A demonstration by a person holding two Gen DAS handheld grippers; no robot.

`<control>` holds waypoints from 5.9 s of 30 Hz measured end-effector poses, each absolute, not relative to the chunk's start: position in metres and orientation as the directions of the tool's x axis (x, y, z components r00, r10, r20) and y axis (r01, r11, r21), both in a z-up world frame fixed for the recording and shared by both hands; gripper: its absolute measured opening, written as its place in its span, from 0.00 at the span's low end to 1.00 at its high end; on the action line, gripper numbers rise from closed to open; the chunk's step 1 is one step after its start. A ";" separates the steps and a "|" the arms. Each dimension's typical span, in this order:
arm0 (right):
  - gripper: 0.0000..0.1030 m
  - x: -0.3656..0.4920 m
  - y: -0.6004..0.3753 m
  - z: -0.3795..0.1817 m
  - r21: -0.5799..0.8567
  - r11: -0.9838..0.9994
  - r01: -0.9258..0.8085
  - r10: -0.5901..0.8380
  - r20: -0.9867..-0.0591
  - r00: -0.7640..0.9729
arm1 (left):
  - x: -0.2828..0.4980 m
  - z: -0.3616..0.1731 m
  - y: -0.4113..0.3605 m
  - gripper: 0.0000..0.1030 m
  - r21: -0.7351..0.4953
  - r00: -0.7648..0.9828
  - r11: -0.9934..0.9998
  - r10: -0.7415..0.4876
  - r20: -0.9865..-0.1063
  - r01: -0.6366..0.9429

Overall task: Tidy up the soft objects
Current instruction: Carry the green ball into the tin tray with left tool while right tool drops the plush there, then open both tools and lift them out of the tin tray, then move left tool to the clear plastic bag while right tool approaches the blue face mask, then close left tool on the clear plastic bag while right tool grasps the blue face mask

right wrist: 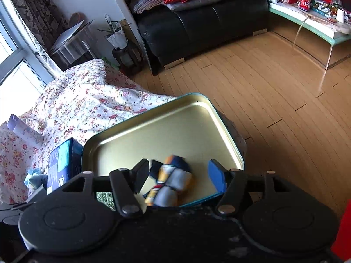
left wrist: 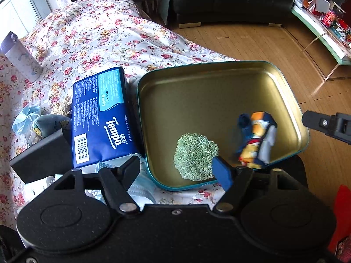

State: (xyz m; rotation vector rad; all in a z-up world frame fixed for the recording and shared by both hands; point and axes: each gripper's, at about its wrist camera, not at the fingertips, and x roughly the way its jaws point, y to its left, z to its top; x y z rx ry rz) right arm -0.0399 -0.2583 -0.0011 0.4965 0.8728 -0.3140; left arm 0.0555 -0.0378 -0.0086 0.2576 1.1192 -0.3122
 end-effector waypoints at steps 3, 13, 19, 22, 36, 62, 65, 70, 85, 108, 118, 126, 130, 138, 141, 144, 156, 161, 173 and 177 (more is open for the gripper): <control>0.60 -0.040 -0.257 -0.004 0.280 0.843 0.459 -0.058 -0.801 0.595 | 0.055 -0.009 -0.036 0.68 0.044 0.399 0.929 -0.114 -0.910 0.366; 0.71 -0.040 -0.247 -0.009 0.239 0.864 0.443 -0.052 -0.832 0.552 | 0.051 -0.010 -0.028 0.69 0.042 0.393 0.936 -0.105 -0.913 0.349; 0.75 -0.038 -0.241 -0.010 0.212 0.877 0.430 -0.054 -0.848 0.527 | 0.047 -0.011 -0.020 0.69 0.043 0.391 0.943 -0.095 -0.915 0.330; 0.77 -0.039 -0.237 -0.011 0.196 0.886 0.421 -0.055 -0.856 0.514 | 0.044 -0.011 -0.013 0.69 0.047 0.393 0.947 -0.086 -0.916 0.317; 0.86 -0.036 -0.209 -0.013 0.162 0.917 0.365 -0.035 -0.878 0.478 | 0.036 -0.007 0.048 0.70 0.074 0.429 0.978 -0.018 -0.903 0.196; 0.89 0.006 -0.072 -0.011 0.140 0.989 0.048 0.105 -0.892 0.440 | 0.068 -0.001 0.213 0.70 0.139 0.465 0.984 0.175 -0.868 -0.112; 0.89 0.012 -0.058 -0.010 0.140 0.990 0.019 0.117 -0.892 0.436 | 0.070 -0.001 0.228 0.70 0.137 0.460 0.983 0.178 -0.870 -0.121; 0.89 0.023 -0.037 -0.009 0.160 0.987 -0.025 0.155 -0.893 0.423 | 0.075 -0.004 0.251 0.70 0.144 0.447 0.981 0.189 -0.874 -0.133; 0.90 0.034 0.079 -0.032 0.064 0.940 -0.336 0.193 -0.910 0.368 | 0.081 -0.028 0.295 0.70 -0.039 0.428 0.981 0.046 -0.903 -0.188; 0.90 0.052 0.143 -0.054 -0.186 0.856 -0.482 0.058 -0.893 0.447 | 0.080 -0.032 0.305 0.69 -0.138 0.449 0.970 -0.034 -0.893 -0.202; 0.90 0.034 0.145 -0.073 -0.305 0.800 -0.517 -0.029 -0.880 0.474 | 0.080 -0.032 0.304 0.69 -0.132 0.450 0.971 -0.028 -0.893 -0.201; 0.90 0.056 0.145 -0.056 -0.247 0.869 -0.429 0.020 -0.849 0.528 | 0.079 -0.031 0.305 0.69 -0.133 0.462 0.971 -0.028 -0.887 -0.198; 0.90 0.063 0.148 -0.045 -0.223 0.886 -0.406 0.046 -0.829 0.558 | 0.079 -0.031 0.305 0.69 -0.135 0.465 0.971 -0.027 -0.885 -0.199; 0.90 0.078 0.131 -0.024 -0.058 0.953 -0.298 0.133 -0.803 0.581 | 0.076 -0.029 0.306 0.69 -0.152 0.478 0.972 -0.049 -0.877 -0.179; 0.90 0.083 0.116 -0.015 -0.012 0.967 -0.256 0.146 -0.797 0.587 | 0.070 -0.024 0.301 0.69 -0.176 0.510 0.980 -0.106 -0.853 -0.091; 0.90 0.087 0.100 -0.006 0.023 0.977 -0.213 0.148 -0.791 0.594 | 0.061 -0.017 0.286 0.69 -0.179 0.541 0.982 -0.180 -0.822 0.055; 0.90 0.084 0.028 0.022 0.128 0.989 -0.071 0.145 -0.788 0.598 | 0.032 -0.021 0.205 0.70 0.069 0.469 0.897 -0.161 -0.869 0.436; 0.90 0.077 0.008 0.022 0.135 0.990 -0.041 0.133 -0.795 0.592 | 0.049 -0.040 0.199 0.70 0.106 0.356 0.907 -0.052 -0.933 0.408; 0.90 0.067 -0.024 0.008 0.188 0.982 0.033 0.139 -0.824 0.550 | 0.057 -0.066 0.178 0.58 0.224 0.250 0.859 0.117 -0.961 0.461; 0.90 0.066 -0.029 0.007 0.204 0.978 0.043 0.149 -0.827 0.542 | 0.058 -0.061 0.188 0.49 0.180 0.268 0.895 0.071 -0.961 0.407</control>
